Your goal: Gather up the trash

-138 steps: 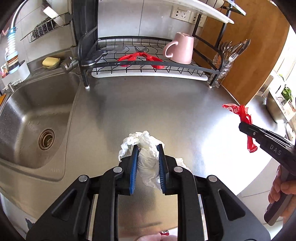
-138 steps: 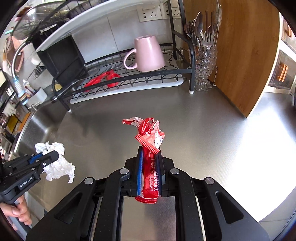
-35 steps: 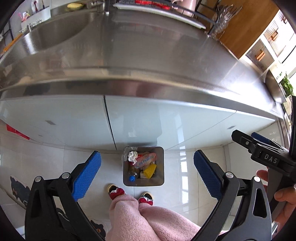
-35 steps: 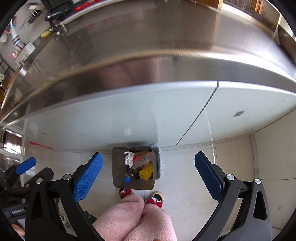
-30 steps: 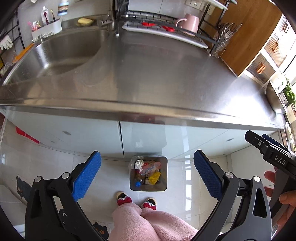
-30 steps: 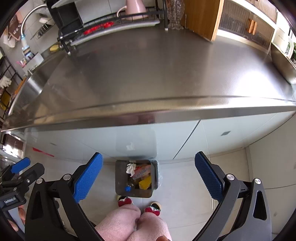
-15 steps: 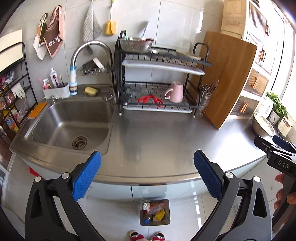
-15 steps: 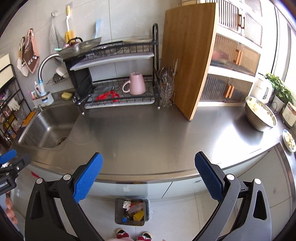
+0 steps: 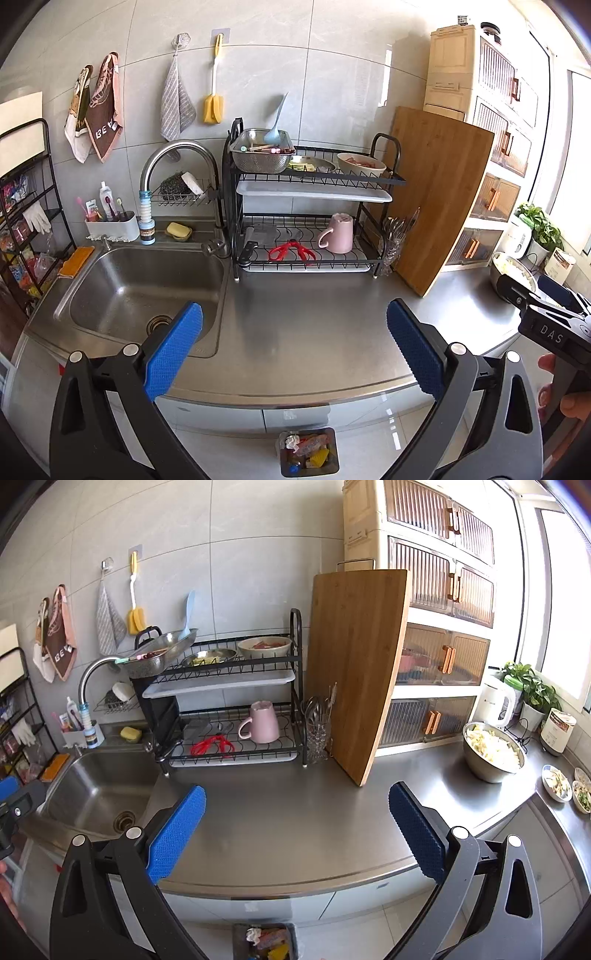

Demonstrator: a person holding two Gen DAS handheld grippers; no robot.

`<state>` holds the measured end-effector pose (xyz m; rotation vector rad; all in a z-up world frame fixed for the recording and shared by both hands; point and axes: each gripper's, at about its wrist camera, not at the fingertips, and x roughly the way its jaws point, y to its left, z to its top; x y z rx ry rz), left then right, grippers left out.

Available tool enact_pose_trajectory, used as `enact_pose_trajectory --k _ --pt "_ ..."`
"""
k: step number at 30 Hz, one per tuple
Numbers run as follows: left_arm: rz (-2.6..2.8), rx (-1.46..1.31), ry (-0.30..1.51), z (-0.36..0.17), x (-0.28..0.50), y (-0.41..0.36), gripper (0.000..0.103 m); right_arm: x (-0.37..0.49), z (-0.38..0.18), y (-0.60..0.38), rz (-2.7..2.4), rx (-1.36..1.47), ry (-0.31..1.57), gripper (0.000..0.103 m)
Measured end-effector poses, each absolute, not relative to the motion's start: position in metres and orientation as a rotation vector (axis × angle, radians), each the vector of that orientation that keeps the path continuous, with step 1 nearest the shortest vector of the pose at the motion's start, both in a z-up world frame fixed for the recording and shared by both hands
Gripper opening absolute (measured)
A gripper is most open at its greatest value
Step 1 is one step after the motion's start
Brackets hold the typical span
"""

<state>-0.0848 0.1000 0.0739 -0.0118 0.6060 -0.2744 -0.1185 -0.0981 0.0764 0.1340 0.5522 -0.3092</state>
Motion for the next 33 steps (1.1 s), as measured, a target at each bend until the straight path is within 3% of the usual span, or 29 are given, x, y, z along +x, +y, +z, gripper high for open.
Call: enact_pose_trajectory --k 33 --pt "-0.283 -0.009 0.6 0.065 -0.076 0.103 0.095 -0.107 0.075 -0.089 -0.28 0.133 0.558 0.1"
